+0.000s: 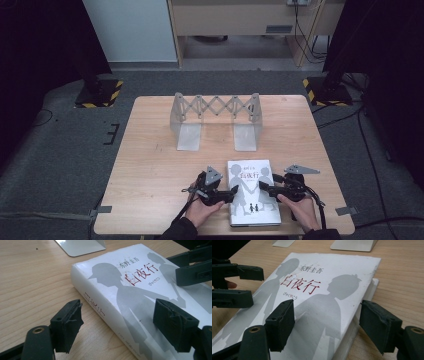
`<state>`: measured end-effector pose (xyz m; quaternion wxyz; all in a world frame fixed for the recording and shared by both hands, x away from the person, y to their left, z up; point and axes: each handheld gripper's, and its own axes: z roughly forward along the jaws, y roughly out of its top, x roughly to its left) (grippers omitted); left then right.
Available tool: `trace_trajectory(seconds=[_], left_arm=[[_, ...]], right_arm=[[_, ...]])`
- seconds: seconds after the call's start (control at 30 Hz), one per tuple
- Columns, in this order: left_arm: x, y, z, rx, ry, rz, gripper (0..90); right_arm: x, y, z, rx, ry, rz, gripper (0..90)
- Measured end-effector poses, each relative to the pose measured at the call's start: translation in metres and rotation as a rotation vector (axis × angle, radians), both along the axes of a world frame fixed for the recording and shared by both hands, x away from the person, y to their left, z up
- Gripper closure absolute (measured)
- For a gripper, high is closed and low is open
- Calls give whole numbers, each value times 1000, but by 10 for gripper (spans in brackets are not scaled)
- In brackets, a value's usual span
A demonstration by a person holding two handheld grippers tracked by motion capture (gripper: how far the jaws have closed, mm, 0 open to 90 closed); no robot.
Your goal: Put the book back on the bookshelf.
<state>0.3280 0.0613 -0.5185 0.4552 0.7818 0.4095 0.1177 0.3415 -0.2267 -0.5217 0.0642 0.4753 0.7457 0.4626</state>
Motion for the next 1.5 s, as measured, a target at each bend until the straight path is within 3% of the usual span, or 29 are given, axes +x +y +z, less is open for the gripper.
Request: trace_trajectory(seconds=[0.33, 0.43, 0.6, 0.7, 1.1, 1.3, 1.33, 1.4, 1.43, 1.47, 1.5], left_arm=[[0, -2, -1, -25, 16, -34, 271], [0, -1, 0, -42, 10, -35, 277], [-1, 0, 0, -52, 13, -39, 291], [-1, 0, 0, -74, 18, -49, 291], [0, 1, 0, -75, 20, -55, 275], [0, 3, -2, -43, 12, -67, 241], [-1, 3, -3, -41, 12, -67, 239], [-1, 3, -5, -59, 11, -63, 238], [-1, 4, -6, -59, 11, -66, 237], [-1, 4, -6, -59, 11, -66, 235], [-1, 4, -5, -56, 13, -65, 231]], right_arm=[[0, 1, 2, 2, -4, 14, 293], [-1, -1, 8, 44, -38, 11, 300], [-1, -1, 12, 62, -59, 12, 302], [1, -1, 17, 98, -77, 4, 302], [7, 2, 21, 107, -104, -9, 280], [4, -3, 26, 111, -130, -17, 268], [3, -4, 26, 110, -133, -16, 310], [2, -6, 27, 165, -105, 8, 327], [2, -5, 27, 168, -91, 18, 325], [2, -5, 27, 168, -91, 18, 325], [1, -5, 27, 107, -109, -4, 303]])
